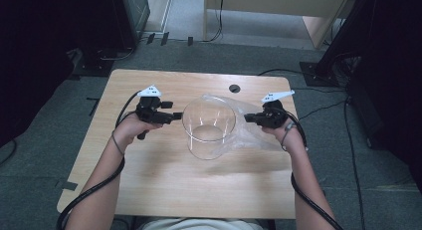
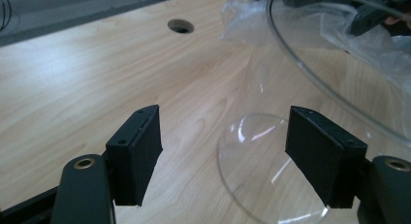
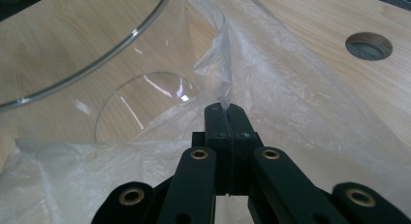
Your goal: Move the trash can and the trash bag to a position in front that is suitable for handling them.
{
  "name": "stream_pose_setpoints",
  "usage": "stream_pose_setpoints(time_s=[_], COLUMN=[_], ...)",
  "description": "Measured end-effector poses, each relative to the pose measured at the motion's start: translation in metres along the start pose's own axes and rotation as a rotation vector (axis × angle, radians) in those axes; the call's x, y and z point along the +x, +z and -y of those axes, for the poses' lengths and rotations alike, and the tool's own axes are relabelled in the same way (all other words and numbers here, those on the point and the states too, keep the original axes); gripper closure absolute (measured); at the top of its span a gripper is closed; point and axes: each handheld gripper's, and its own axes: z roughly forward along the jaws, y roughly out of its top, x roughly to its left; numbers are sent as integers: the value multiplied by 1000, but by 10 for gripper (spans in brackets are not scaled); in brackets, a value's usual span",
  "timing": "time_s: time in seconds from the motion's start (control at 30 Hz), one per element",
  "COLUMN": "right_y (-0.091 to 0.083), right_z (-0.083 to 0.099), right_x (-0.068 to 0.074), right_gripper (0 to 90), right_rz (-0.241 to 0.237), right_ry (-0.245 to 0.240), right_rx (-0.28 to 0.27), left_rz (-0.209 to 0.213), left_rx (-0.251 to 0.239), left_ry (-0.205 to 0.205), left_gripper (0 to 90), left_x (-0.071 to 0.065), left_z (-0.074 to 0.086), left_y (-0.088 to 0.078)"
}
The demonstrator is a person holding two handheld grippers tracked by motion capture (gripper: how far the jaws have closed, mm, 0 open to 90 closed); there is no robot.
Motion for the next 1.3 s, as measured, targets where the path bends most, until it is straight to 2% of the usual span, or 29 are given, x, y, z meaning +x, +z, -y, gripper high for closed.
stream_pose_setpoints(time_s=[0.17,0.23,0.3,0.43,0.5,0.6,0.7,0.8,1.0,1.07,1.3], right_y=[-1,-3,-6,-13,-18,-24,-31,-34,-44,-51,-56], right_z=[-3,-3,-2,-1,-2,-4,-9,-11,-19,-23,-29], right_x=[-5,-6,-5,-1,1,3,7,9,18,20,29], right_gripper=[900,900,900,900,900,900,900,900,900,900,900], right_rz=[-17,-14,-31,-29,-33,-36,-32,-30,-28,-48,-49], right_ry=[-4,3,11,7,25,46,40,37,18,23,5], right_rx=[0,-5,-21,-20,-33,-50,-62,-75,-114,-141,-156], left_rz=[-13,-32,-31,-17,-17,-6,-4,-7,8,7,13], left_rx=[0,7,8,-4,-9,-18,-27,-36,-54,-57,-63], left_ry=[-20,3,2,-16,-18,-2,20,22,36,42,56], left_gripper=[295,303,300,280,280,275,265,264,262,261,262], left_x=[-2,-4,-5,-5,-8,-12,-15,-19,-27,-29,-36], left_z=[-6,-8,-8,-8,-8,-9,-12,-15,-19,-20,-22], left_y=[3,0,-2,-7,-10,-15,-22,-26,-28,-29,-27])
